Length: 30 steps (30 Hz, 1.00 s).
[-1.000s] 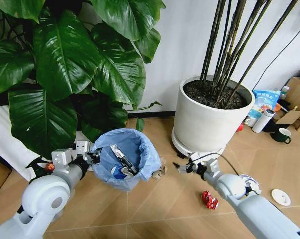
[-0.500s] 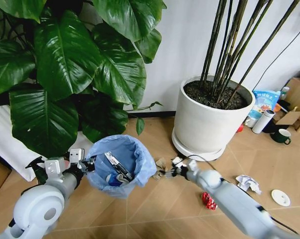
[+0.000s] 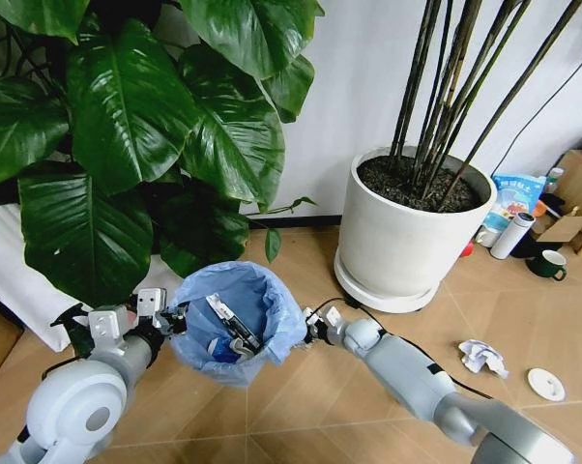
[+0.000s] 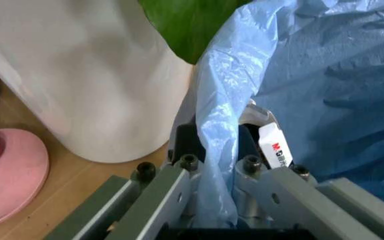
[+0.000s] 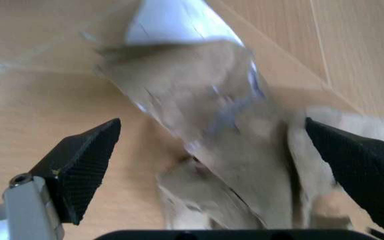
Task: Pick up the trash bin and place the garbage on the floor into it.
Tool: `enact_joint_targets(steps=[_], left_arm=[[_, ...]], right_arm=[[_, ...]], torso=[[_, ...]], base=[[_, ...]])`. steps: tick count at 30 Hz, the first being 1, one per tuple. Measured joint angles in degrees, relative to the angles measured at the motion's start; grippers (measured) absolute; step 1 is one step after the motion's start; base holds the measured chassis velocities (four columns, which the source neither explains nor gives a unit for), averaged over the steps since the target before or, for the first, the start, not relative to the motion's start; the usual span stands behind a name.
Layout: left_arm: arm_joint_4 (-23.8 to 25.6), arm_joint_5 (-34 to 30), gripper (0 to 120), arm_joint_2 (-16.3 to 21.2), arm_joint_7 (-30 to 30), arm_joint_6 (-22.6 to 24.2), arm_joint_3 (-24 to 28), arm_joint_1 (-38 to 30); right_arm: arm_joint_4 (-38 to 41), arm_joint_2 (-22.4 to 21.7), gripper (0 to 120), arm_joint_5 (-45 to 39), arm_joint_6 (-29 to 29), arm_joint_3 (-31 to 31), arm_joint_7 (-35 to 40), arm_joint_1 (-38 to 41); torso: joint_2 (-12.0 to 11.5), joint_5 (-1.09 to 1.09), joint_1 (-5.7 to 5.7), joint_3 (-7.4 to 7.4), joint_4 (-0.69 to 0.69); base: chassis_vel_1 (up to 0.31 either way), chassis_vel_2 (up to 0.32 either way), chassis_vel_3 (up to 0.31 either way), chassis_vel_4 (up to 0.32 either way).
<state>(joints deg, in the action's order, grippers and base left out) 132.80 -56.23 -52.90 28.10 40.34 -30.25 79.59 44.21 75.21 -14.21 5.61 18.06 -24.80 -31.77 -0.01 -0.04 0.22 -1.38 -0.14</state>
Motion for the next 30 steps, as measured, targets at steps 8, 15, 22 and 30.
enact_joint_targets(steps=[8, 15, 22, 30], left_arm=[[-0.47, -0.54, 0, 0.04, -0.04, 0.05, 0.77, -1.69], [-0.73, -0.73, 0, 0.11, -0.14, 0.11, 1.04, -2.15], [-0.76, -1.41, 0, 0.86, -0.18, 0.15, 1.14, -2.7], [-0.83, -1.65, 0, 1.08, -0.21, 0.17, 1.26, -2.88]], right_arm=[[-6.33, 2.0, 100, 1.05, -0.56, -1.84, 0.81, 1.39], [-7.49, 2.26, 95, 1.1, -0.69, -3.17, -0.07, 1.45], [-9.31, 3.6, 70, 2.74, -1.41, -5.88, -2.63, 0.89], [-8.85, 3.71, 42, 3.61, -1.59, -7.5, -2.72, -0.47]], torso=[[0.0, 0.0, 0.0, 0.0, 0.01], [0.0, 0.0, 0.0, 0.0, 0.01], [0.0, 0.0, 0.0, 0.0, 0.01], [0.0, -0.01, 0.0, 0.01, 0.01]], base=[[0.0, 0.0, 0.0, 0.0], [0.0, 0.0, 0.0, 0.0], [0.0, 0.0, 0.0, 0.0], [0.0, 0.0, 0.0, 0.0]])
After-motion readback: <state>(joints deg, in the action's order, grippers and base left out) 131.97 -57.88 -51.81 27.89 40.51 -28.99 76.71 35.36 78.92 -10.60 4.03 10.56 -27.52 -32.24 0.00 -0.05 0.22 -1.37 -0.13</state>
